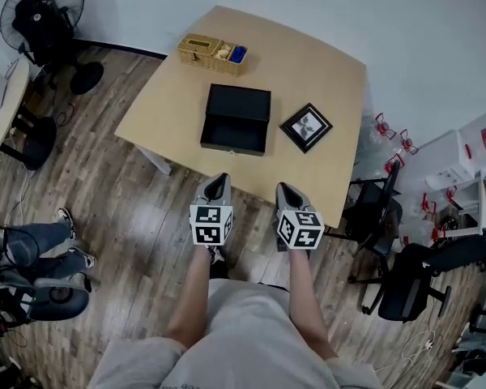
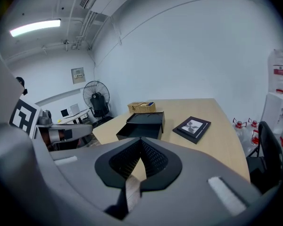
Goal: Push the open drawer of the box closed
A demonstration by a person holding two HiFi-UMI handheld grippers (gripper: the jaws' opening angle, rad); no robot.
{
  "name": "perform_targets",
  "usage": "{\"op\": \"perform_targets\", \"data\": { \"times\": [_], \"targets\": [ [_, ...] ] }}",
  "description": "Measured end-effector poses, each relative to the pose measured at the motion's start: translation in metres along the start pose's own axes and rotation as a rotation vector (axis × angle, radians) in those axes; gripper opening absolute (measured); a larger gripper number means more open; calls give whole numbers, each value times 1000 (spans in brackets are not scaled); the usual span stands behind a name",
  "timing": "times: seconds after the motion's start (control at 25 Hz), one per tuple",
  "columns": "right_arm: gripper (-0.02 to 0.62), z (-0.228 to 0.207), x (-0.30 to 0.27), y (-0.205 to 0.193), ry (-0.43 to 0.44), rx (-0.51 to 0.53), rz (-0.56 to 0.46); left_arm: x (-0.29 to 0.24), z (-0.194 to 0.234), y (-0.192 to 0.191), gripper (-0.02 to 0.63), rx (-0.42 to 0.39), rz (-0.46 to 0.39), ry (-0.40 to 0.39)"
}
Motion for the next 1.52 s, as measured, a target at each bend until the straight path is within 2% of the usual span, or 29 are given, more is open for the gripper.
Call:
{"op": "perform_targets", "data": {
  "times": [0.28, 0.56, 0.8, 0.92, 1.08, 1.24, 1.52],
  "targets": [
    [2, 0, -40, 25, -31, -50, -41, -32, 38, 8, 54, -57, 12, -45],
    [2, -7, -65, 60, 18, -49, -87, -50, 63, 40, 54, -12, -29, -35],
    [2, -22, -110, 88, 110, 13, -69, -74, 71, 45, 54, -19, -19, 20],
    [2, -30, -134, 100, 187, 5, -48, -89, 74, 67, 54, -27, -34, 49],
    [2, -43, -164, 108, 237, 23, -6, -106, 78, 83, 54, -15, -39, 86],
    [2, -51, -184, 111, 304, 36, 17, -116, 81, 78, 54, 10, 0, 133],
    [2, -74, -216, 107, 353, 71, 83, -131, 79, 59, 54, 18, 59, 195]
  ]
}}
Point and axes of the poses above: the fingertips, and each gripper's own axes: x backward along the fingers, z to its left, y out of its top, the point moved 6 cm from there along x, backward along the fingers, and after that the axes turned 5 degrees about y, right-handed, at the moved point
